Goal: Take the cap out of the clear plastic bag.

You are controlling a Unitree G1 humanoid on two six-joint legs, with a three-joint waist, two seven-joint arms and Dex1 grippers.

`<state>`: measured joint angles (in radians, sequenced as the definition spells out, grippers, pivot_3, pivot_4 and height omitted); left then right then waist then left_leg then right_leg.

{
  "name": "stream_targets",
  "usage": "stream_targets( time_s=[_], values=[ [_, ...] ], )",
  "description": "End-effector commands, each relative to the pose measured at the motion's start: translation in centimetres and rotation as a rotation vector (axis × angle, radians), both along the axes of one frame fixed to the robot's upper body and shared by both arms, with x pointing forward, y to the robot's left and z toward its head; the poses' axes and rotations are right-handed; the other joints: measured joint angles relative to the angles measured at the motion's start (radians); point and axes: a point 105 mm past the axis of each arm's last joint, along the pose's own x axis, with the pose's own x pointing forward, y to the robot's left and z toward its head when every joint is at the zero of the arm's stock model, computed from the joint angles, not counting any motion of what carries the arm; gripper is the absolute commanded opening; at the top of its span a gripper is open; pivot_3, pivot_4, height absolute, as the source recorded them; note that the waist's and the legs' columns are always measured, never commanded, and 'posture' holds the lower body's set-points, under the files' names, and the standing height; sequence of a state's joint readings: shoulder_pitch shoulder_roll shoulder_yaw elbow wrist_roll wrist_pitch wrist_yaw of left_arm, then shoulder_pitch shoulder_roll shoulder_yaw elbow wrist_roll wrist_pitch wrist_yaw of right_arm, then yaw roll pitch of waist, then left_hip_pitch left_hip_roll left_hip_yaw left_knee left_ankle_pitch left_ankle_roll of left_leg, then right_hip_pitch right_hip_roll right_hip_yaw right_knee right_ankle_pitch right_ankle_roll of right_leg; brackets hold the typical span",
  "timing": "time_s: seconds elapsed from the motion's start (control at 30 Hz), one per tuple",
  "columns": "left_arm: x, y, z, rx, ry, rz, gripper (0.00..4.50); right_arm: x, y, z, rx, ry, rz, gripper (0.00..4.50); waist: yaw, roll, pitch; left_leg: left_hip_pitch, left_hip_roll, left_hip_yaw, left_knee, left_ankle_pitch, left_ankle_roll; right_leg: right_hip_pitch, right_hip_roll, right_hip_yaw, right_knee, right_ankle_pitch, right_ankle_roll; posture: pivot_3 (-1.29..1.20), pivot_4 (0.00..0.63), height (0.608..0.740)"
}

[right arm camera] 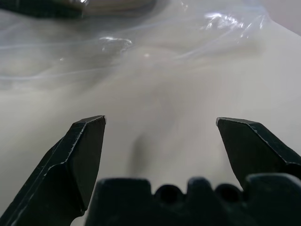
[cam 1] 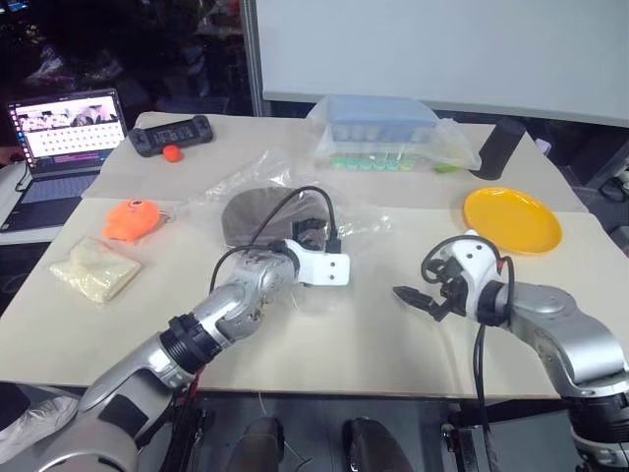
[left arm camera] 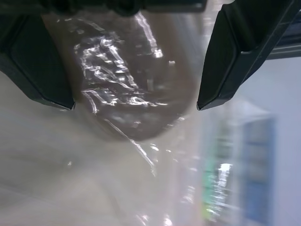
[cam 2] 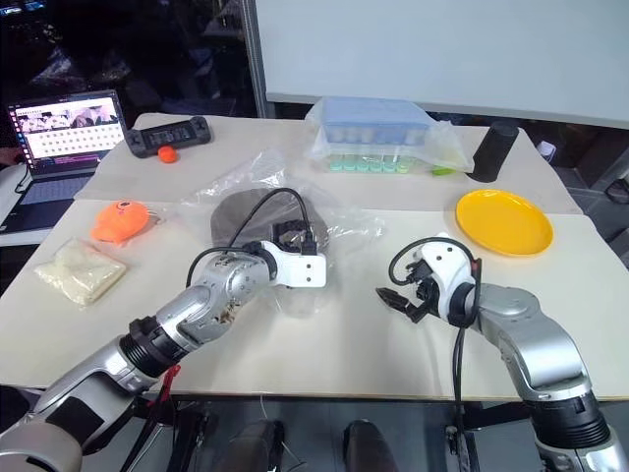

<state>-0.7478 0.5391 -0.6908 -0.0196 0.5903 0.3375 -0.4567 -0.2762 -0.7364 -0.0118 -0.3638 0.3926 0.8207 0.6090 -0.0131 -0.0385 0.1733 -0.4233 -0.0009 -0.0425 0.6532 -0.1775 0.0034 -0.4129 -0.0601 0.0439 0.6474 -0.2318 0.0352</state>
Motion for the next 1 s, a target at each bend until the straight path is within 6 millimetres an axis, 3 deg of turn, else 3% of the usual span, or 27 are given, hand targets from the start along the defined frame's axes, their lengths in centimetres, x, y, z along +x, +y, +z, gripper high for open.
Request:
stream_targets(
  time_s=[0.03, 0.23, 0.3, 0.37, 0.43, 0.57, 0.67, 0.77, 0.83, 1.0],
  values=[
    [0.6, 2.2, 1.3, 0.013, -0.086, 0.059, 4.48, 0.2, 0.0, 1.2, -0.010, -0.050, 0.008, 4.50, -0.002, 0.000, 0.000, 0.000, 0.000, 0.000, -0.001, 0.000, 0.000, 0.000, 0.000, 0.000, 0.000, 0.000, 0.000, 0.00, 0.150, 0.740],
    [1.2, 7.5, 1.6, 0.007, -0.093, 0.185, 4.48, 0.4, 0.3, 1.1, -0.007, -0.052, 0.013, 4.50, -0.004, 0.000, 0.000, 0.000, 0.001, 0.000, -0.003, 0.000, 0.000, -0.003, 0.000, 0.001, 0.001, 0.000, -0.001, 0.00, 0.150, 0.740],
    [1.0, 6.4, 2.6, -0.167, -0.049, 0.162, 4.48, 0.5, 0.3, 1.0, -0.007, -0.053, 0.013, 4.50, 0.000, 0.000, 0.000, 0.000, 0.000, 0.000, -0.003, 0.000, 0.000, -0.004, 0.000, 0.001, 0.001, 0.001, -0.002, 0.00, 0.150, 0.740],
    [0.2, 3.4, 3.6, -0.439, 0.094, 0.094, 4.48, 0.7, 0.4, 1.0, -0.007, -0.053, 0.017, 4.50, 0.012, 0.000, 0.000, -0.001, 0.000, 0.000, -0.003, 0.000, 0.000, -0.004, 0.000, 0.000, 0.000, 0.001, -0.002, 0.00, 0.150, 0.740],
    [-1.3, -0.2, 4.3, -0.596, 0.242, -0.018, 4.48, 0.9, 0.6, 0.9, -0.008, -0.053, 0.023, 4.50, 0.023, 0.000, 0.000, -0.004, 0.000, 0.000, -0.001, 0.000, 0.000, -0.004, -0.001, -0.001, 0.000, 0.001, -0.002, 0.00, 0.150, 0.740],
    [-3.9, -3.8, 3.2, -0.688, 0.508, -0.135, 4.48, 1.2, 0.7, 1.0, -0.009, -0.058, 0.029, 4.50, 0.018, 0.000, 0.000, -0.007, -0.001, 0.000, 0.000, 0.000, 0.000, -0.007, -0.001, 0.000, 0.000, 0.001, -0.001, 0.00, 0.150, 0.740],
    [-5.0, -4.0, 0.3, -0.537, 0.601, -0.153, 4.48, 1.2, 0.6, 1.0, -0.011, -0.059, 0.030, 4.50, -0.002, 0.001, 0.000, -0.004, 0.000, 0.000, -0.002, 0.000, 0.000, -0.007, 0.000, 0.000, 0.001, 0.002, -0.002, 0.00, 0.150, 0.740],
    [-4.8, -1.9, -2.3, -0.273, 0.518, -0.142, 4.48, 1.1, 0.5, 1.0, -0.014, -0.061, 0.032, 4.50, -0.019, 0.002, -0.001, 0.002, 0.000, 0.001, -0.007, 0.000, 0.000, -0.004, 0.002, 0.002, 0.002, 0.001, -0.004, 0.00, 0.150, 0.740],
    [-4.1, 0.2, -3.1, -0.116, 0.437, -0.116, 4.48, 1.0, 0.4, 1.1, -0.017, -0.063, 0.030, 4.50, -0.024, 0.002, -0.001, 0.002, 0.001, 0.001, -0.008, 0.001, 0.000, -0.004, 0.003, 0.002, 0.002, 0.001, -0.004, 0.00, 0.150, 0.740],
    [-3.5, 4.4, -3.7, 0.036, 0.364, -0.054, 4.48, 1.0, 0.1, 1.0, -0.025, -0.063, 0.030, 4.50, -0.024, 0.002, -0.001, 0.002, 0.001, 0.001, -0.007, 0.001, 0.000, -0.003, 0.002, 0.002, 0.000, 0.001, -0.004, 0.00, 0.150, 0.740]
  ],
)
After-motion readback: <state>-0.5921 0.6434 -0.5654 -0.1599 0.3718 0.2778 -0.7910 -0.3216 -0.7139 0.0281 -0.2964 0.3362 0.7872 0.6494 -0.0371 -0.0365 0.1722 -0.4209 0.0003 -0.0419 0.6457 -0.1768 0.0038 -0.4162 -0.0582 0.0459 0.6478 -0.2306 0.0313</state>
